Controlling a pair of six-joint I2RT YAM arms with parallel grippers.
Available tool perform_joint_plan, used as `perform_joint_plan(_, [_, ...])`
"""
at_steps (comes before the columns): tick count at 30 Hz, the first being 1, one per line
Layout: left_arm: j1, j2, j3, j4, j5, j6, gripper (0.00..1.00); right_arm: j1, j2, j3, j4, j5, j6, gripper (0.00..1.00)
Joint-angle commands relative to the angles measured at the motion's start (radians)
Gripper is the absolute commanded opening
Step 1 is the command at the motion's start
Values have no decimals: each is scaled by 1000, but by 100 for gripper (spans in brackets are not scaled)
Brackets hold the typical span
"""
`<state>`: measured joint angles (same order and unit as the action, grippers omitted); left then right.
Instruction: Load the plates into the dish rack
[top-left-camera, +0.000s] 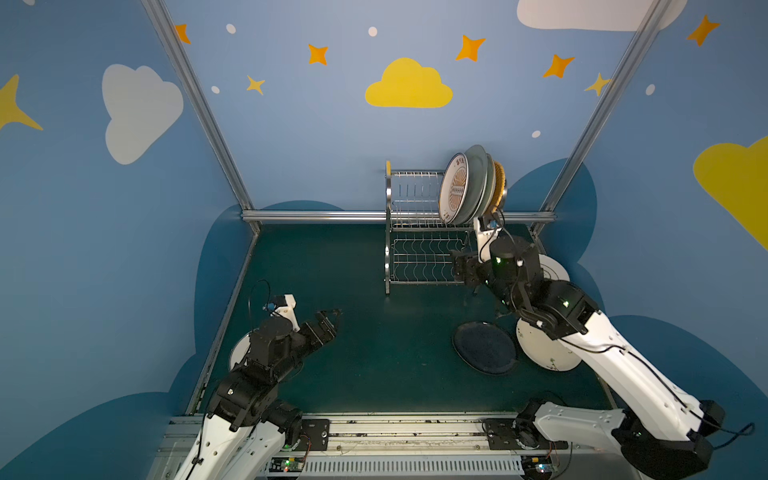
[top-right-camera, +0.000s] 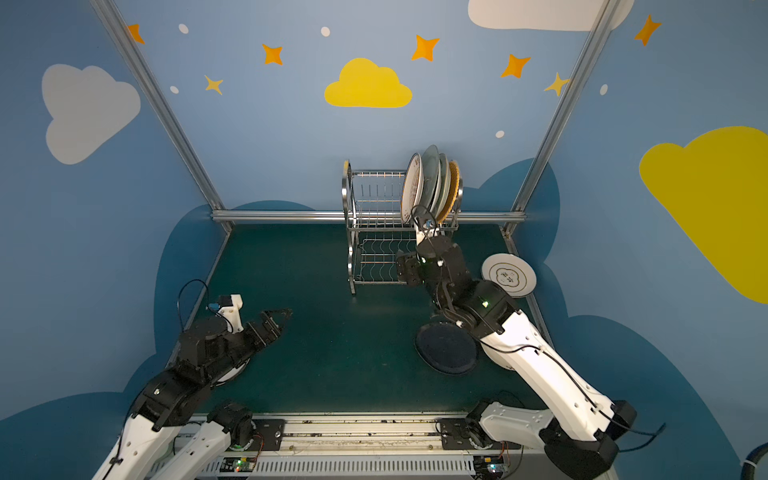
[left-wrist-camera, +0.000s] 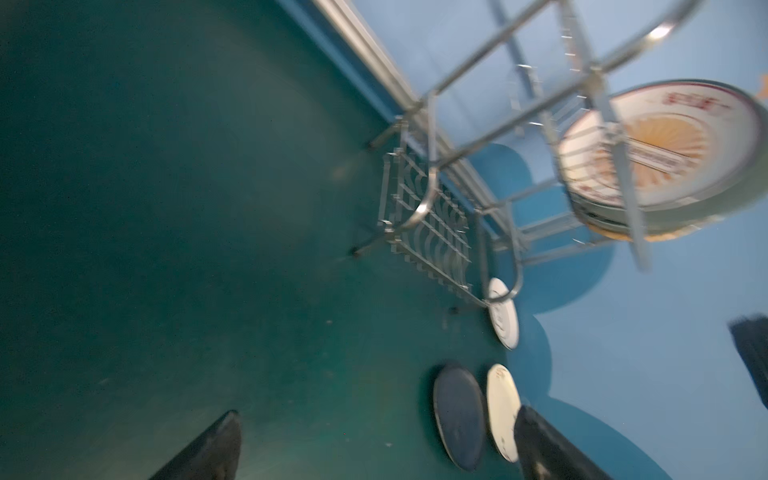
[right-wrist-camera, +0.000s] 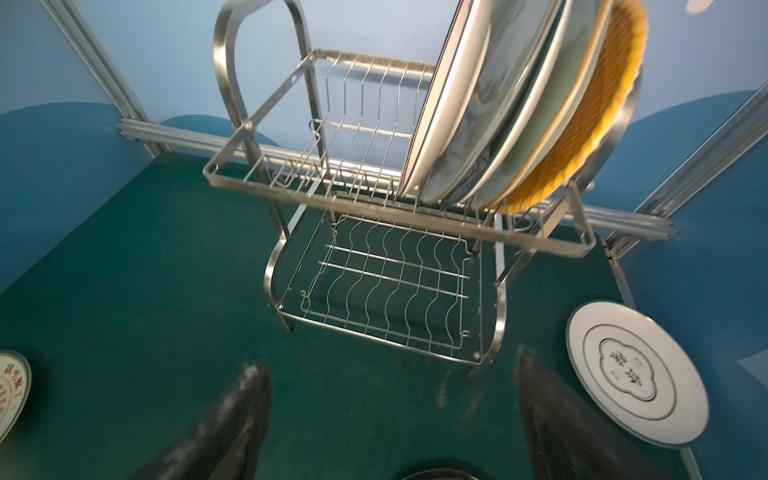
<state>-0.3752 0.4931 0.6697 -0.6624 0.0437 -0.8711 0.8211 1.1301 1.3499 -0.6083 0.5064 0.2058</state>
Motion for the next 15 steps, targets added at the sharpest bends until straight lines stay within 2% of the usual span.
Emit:
perform_joint_plan(1, [56, 50, -59, -177, -95, -144, 100, 29, -57, -121, 102, -72, 44, 90])
perform_joint_plan(5, [166, 33, -121, -180, -138, -214, 100, 55, -118, -275, 194, -102, 40, 90])
perform_joint_plan(8, [254, -2, -162, -214, -214, -272, 100, 62, -134, -379, 268, -137, 46, 90])
perform_joint_plan(11, [350, -66, -217, -214, -220, -286, 100, 68, -133, -454, 329, -200, 36, 90])
perform_joint_plan(15, [432, -181, -280, -195, -225, -291, 100, 77, -117, -489, 353, -269, 44, 90])
